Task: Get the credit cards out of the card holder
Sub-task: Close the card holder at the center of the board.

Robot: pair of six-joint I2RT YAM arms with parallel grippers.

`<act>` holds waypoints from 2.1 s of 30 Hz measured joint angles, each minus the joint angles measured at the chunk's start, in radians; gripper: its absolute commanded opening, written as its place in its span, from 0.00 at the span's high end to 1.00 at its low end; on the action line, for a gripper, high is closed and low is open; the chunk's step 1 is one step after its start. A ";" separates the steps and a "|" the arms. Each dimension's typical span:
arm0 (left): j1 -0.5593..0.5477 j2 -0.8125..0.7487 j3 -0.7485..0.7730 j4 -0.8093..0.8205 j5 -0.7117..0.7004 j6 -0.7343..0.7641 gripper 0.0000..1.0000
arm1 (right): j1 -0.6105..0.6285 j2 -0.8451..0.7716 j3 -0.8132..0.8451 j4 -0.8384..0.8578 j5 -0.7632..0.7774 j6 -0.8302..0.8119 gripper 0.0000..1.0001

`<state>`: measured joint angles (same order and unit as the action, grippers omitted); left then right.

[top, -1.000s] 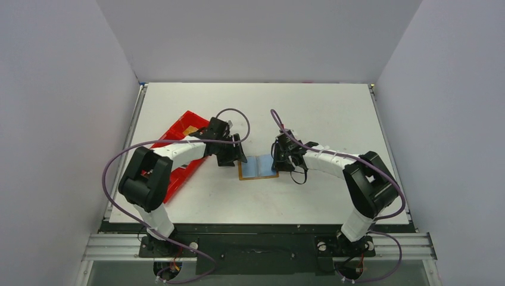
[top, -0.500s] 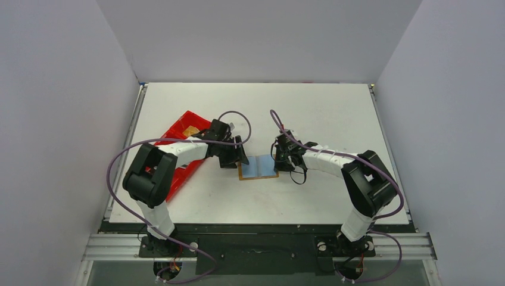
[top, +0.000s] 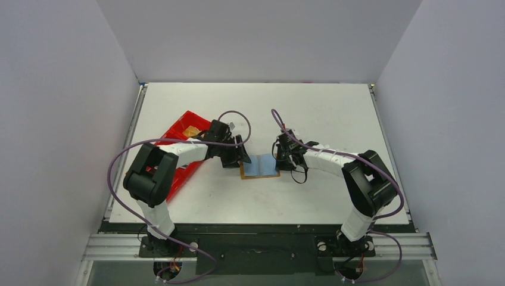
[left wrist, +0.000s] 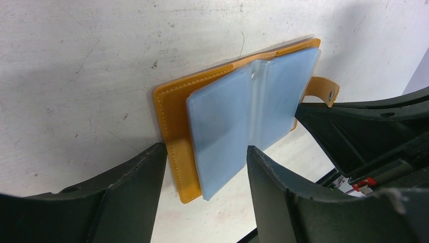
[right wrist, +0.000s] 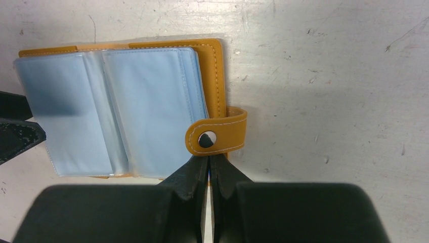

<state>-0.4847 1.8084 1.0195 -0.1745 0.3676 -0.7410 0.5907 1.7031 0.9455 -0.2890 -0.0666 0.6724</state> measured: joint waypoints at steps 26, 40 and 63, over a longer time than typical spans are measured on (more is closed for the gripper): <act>-0.047 -0.081 0.042 0.021 0.079 -0.052 0.62 | 0.027 0.031 0.018 0.049 -0.032 0.008 1.00; -0.098 0.058 0.143 0.028 0.084 -0.060 0.62 | 0.032 0.039 0.019 0.071 -0.053 0.025 0.98; -0.129 0.158 0.233 -0.061 -0.052 -0.056 0.87 | 0.029 -0.142 0.006 -0.075 0.007 0.017 0.82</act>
<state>-0.6136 1.9667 1.2530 -0.2352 0.3157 -0.7971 0.6201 1.5616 0.9520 -0.3637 -0.0597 0.6891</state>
